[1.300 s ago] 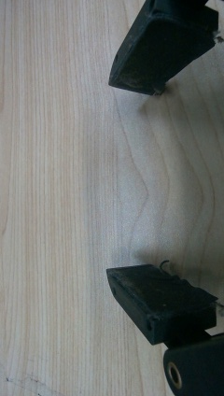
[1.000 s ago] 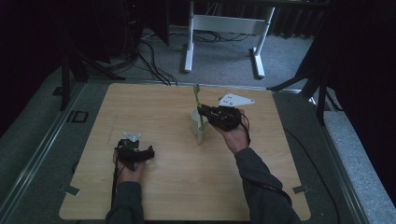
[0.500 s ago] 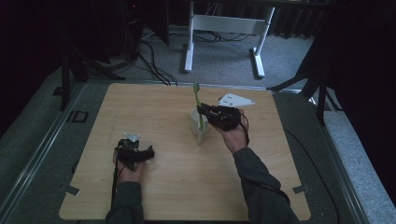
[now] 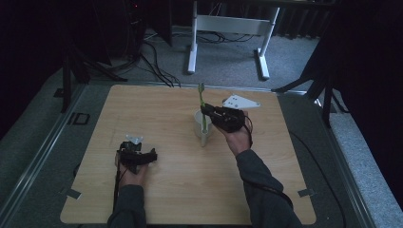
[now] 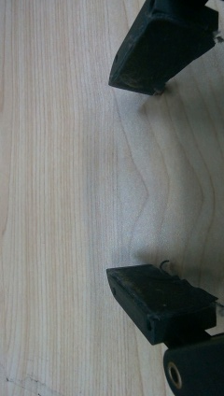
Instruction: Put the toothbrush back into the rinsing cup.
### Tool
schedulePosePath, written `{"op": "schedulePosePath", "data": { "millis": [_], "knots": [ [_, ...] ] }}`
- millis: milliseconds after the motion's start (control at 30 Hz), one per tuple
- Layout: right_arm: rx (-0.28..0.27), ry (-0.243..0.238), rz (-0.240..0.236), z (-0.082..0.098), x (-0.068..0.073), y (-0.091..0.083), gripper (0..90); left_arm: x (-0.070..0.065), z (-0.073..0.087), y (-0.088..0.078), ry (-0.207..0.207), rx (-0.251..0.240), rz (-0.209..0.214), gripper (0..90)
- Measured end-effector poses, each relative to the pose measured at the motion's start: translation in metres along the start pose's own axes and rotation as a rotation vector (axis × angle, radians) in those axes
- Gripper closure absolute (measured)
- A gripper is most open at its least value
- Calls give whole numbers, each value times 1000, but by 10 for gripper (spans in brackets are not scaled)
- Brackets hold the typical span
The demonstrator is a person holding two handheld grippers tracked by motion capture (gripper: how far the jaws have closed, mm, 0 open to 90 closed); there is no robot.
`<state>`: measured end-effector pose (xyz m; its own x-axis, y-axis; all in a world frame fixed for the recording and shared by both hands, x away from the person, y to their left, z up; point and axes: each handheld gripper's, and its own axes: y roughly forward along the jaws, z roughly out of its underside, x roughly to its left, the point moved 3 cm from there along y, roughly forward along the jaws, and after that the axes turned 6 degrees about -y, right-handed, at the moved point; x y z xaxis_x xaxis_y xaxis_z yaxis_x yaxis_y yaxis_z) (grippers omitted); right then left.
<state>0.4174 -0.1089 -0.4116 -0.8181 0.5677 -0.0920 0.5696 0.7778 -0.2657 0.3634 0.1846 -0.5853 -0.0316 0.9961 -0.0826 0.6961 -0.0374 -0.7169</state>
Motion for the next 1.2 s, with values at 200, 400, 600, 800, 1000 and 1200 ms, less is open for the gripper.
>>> {"op": "schedulePosePath", "data": {
  "millis": [200,400,600,800,1000,1200],
  "knots": [
    [-8,8,7,3,-2,0,822,0,0,0,0,0,0,89],
    [-13,14,13,6,-3,2,822,0,0,0,0,0,0,89],
    [-21,23,25,7,-5,1,822,0,0,0,-1,-1,0,89],
    [-26,28,38,10,-7,2,822,0,0,0,0,0,-1,89],
    [-24,12,37,11,-5,3,822,0,0,0,0,0,0,89],
    [-23,15,45,12,-5,5,821,0,0,0,0,1,0,89]
  ]
}}
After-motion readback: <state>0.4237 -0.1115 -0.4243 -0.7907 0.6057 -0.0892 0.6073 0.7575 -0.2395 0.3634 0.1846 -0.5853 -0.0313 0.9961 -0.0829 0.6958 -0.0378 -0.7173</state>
